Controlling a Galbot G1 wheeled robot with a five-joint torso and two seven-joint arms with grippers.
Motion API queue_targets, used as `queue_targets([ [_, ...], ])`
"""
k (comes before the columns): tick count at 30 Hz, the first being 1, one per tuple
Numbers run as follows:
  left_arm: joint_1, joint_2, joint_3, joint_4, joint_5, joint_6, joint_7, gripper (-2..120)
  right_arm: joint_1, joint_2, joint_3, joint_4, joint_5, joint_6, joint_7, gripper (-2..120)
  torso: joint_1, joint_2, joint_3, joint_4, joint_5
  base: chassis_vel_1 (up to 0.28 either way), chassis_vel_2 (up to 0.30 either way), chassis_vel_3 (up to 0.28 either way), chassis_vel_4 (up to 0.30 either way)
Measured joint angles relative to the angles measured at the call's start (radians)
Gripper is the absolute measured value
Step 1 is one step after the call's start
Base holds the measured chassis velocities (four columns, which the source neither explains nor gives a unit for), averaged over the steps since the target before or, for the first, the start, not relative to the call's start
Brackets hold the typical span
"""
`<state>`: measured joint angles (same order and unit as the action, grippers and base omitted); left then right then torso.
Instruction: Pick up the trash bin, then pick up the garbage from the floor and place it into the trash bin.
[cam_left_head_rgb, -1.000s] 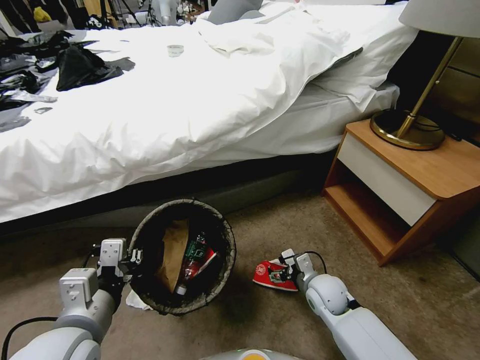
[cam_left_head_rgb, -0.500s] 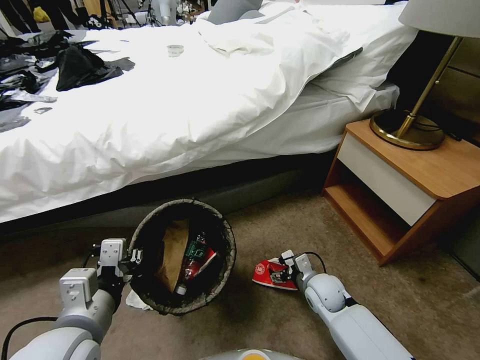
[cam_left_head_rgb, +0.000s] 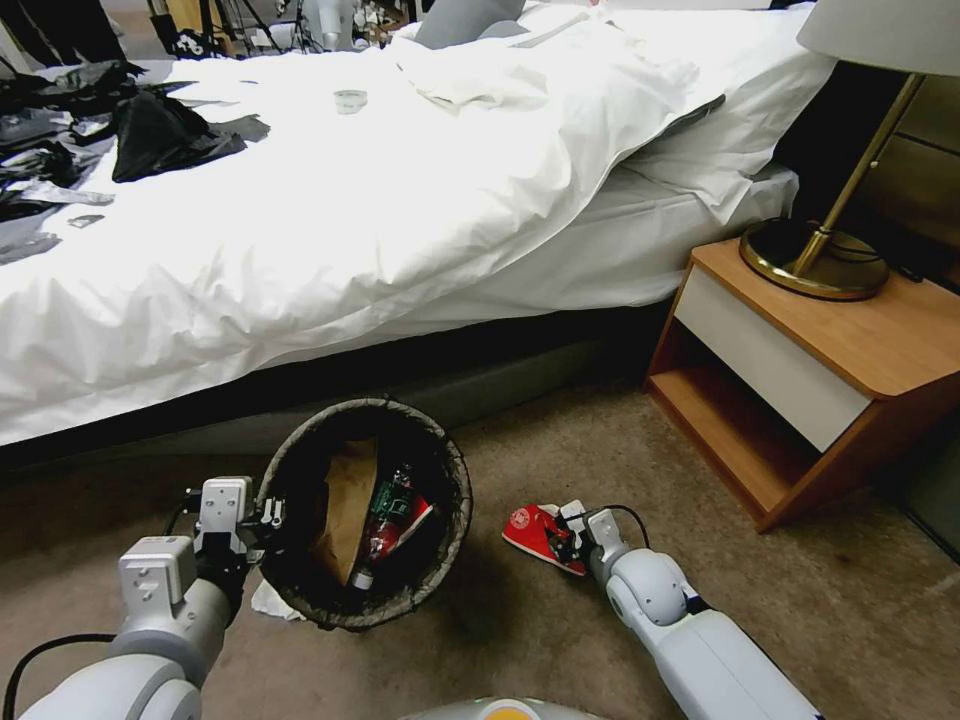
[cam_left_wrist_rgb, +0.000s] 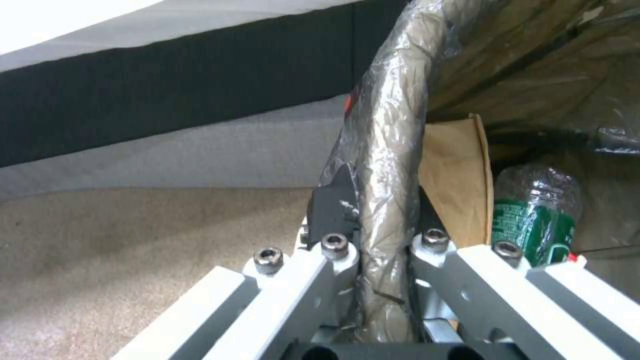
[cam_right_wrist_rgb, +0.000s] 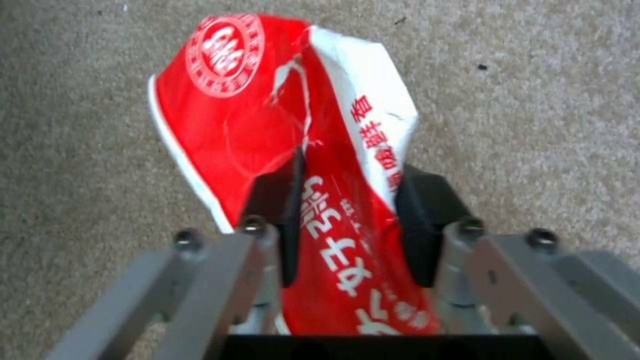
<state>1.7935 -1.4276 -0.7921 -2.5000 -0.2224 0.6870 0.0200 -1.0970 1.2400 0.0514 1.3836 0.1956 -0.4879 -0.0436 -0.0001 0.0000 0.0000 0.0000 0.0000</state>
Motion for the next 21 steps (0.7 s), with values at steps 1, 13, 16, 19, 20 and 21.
queue_targets([
  [1, 0.000, 0.000, 0.000, 0.000, 0.000, 0.000, 0.000, 1, 0.000, 0.001, 0.000, 0.000, -0.001, 0.002, 0.000, 22, 0.000, 0.000, 0.000, 0.0000, 0.0000, 0.000, 0.000, 0.000, 0.000],
  [13, 0.000, 0.000, 0.000, 0.000, 0.000, 0.000, 0.000, 1, -0.031, -0.002, 0.037, 0.047, -0.003, 0.025, 0.020, 0, 0.000, 0.000, 0.000, 0.0001, 0.0005, 0.000, 0.000, 0.000, 0.000],
  [16, 0.000, 0.000, 0.000, 0.000, 0.000, 0.000, 0.000, 1, -0.068, -0.031, 0.083, 0.132, 0.011, 0.026, 0.018, 0, 0.000, 0.000, 0.000, -0.0001, -0.0002, 0.000, 0.000, 0.000, 0.000],
  [19, 0.000, 0.000, 0.000, 0.000, 0.000, 0.000, 0.000, 1, -0.096, -0.053, 0.119, 0.213, 0.034, 0.025, 0.021, 0, 0.000, 0.000, 0.000, -0.0001, 0.0000, 0.000, 0.000, 0.000, 0.000],
  [20, 0.000, 0.000, 0.000, 0.000, 0.000, 0.000, 0.000, 1, -0.118, -0.071, 0.147, 0.274, 0.045, 0.030, 0.025, 0, 0.000, 0.000, 0.000, -0.0001, 0.0000, 0.000, 0.000, 0.000, 0.000],
  [21, 0.000, 0.000, 0.000, 0.000, 0.000, 0.000, 0.000, 1, -0.132, -0.083, 0.166, 0.313, 0.051, 0.037, 0.029, 0, 0.000, 0.000, 0.000, -0.0001, 0.0000, 0.000, 0.000, 0.000, 0.000],
])
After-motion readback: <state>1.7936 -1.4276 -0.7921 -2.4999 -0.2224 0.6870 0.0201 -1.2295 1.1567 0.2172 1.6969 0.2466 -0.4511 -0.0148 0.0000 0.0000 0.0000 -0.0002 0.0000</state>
